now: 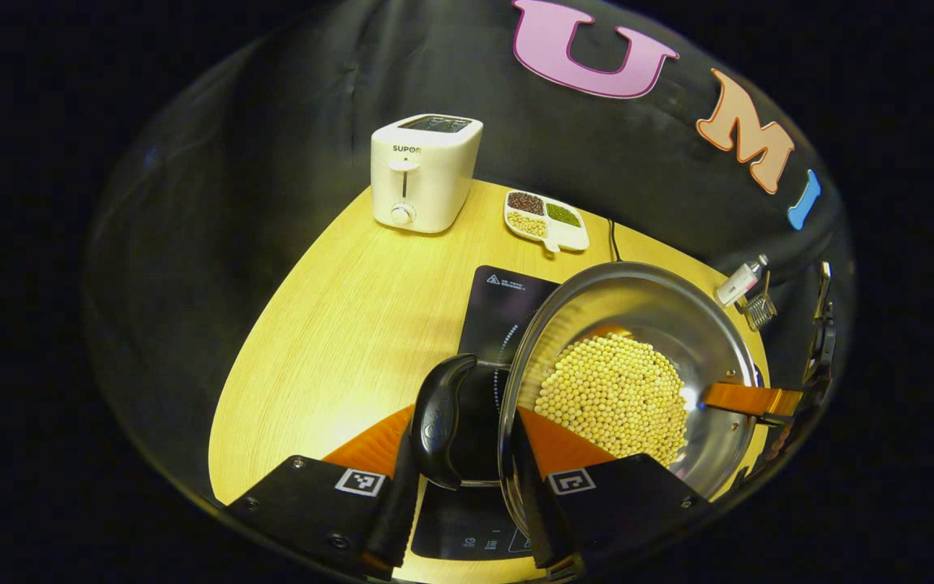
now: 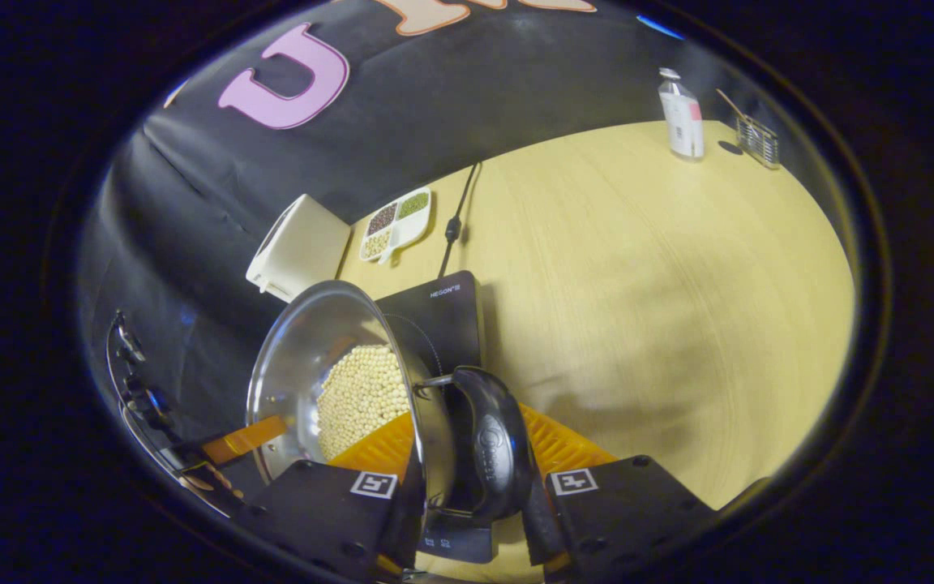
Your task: First push the handle of the pot to place it horizontally, then grasp the pot with both hands and set it on the induction cooktop.
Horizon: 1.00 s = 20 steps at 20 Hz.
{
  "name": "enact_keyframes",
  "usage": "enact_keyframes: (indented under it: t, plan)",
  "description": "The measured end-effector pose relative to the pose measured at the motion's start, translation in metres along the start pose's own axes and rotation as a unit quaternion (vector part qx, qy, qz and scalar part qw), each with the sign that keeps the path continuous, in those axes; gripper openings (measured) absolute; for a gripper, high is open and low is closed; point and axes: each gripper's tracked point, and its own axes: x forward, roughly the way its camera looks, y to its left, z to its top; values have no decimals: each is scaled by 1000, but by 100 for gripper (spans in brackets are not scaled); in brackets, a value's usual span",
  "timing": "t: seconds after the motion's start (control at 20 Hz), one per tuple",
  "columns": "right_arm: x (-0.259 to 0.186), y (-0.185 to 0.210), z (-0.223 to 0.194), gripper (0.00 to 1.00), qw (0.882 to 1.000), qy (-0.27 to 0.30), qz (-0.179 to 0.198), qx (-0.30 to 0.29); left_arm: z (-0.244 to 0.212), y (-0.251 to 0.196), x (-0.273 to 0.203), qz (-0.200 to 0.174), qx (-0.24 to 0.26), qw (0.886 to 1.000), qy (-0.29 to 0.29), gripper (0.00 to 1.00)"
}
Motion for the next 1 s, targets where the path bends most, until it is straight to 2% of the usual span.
enact_keyframes:
  t: [0.35, 0.4, 0.45, 0.5, 0.65, 0.7, 0.75, 0.8, 0.85, 0.9, 0.95, 1.0]
  plan:
    - [14, 1, -3, 48, 1000, 9, 5, 2, 1, 6, 6, 6, -3, 1000, 2, 59]
    - [16, 0, -5, 54, 1000, 12, 4, 3, 1, 6, 6, 7, 2, 1000, 3, 58]
    - [15, -4, -6, 54, 1000, 13, -5, -2, 4, 5, 6, 7, 5, 1000, 1, 58]
    - [17, -6, -6, 50, 1000, 15, -2, -3, 5, 5, 6, 8, 10, 1000, 0, 58]
    - [15, 0, -2, 52, 1000, 12, 12, -6, 4, 5, 6, 11, 5, 1000, 1, 60]
    - [14, -3, -1, 50, 1000, 9, 12, -9, 3, 5, 5, 14, 2, 1000, 1, 59]
    - [12, -5, 2, 53, 1000, 5, 13, -13, 2, 5, 6, 16, 0, 1000, 2, 60]
    - [9, -6, 2, 60, 1000, 6, 15, -14, 1, 5, 5, 17, 1, 1000, 2, 61]
    - [6, -6, 4, 73, 1000, 6, 18, -15, 2, 6, 4, 20, 0, 1000, -1, 63]
    - [3, -11, 6, 81, 1000, 3, 16, -19, 6, 5, 3, 22, 0, 1000, -10, 64]
    - [1, -13, 9, 100, 1000, -1, 13, -24, 11, 10, 0, 32, 6, 999, -22, 66]
    - [-2, -17, 10, 93, 1000, -6, 12, -28, 17, 12, -2, 40, 14, 999, -34, 76]
